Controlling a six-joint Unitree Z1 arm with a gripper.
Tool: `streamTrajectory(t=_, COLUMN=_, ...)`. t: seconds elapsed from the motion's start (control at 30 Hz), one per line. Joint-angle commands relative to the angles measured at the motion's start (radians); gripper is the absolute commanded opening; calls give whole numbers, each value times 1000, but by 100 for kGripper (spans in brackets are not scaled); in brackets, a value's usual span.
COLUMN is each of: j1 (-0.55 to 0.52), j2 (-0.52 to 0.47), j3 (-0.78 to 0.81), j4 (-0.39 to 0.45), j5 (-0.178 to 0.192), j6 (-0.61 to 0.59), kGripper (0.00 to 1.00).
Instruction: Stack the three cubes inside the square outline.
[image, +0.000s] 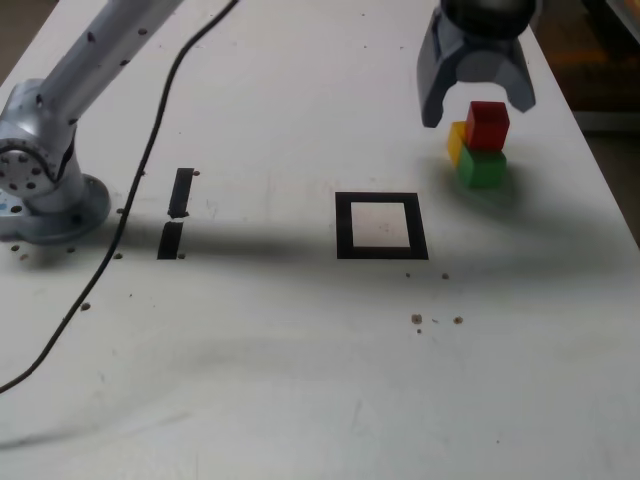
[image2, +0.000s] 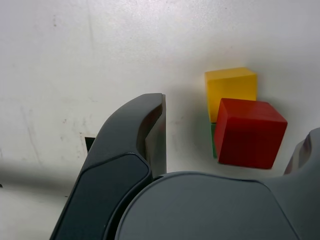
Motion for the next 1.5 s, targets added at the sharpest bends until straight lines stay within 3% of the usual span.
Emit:
streamTrajectory(t=0.0, j1=3, j2=11, j3=-22, j4=9, j5=3, j6=-5, kGripper=89)
streamTrajectory(t=0.23, j1=3, j2=32, j3=-59, j4=6, j5=40, j6=-20, kGripper=84)
streamTrajectory(t=0.73, j1=4, j2=76, j3=-65, j4=-1, j5=-20, j6=-27, kGripper=72)
streamTrajectory(t=1.17, j1=-1, j2=73, j3=-125, j4=2, j5=-23, j6=-24, kGripper=31)
streamTrajectory(t=1.33, j1=-12, j2=25, j3=-118, j4=8, j5=-21, j6=-14, kGripper=27)
streamTrajectory(t=1.47, j1=-21, j2=-115, j3=0, j4=6, j5=-8, j6=-29, kGripper=27)
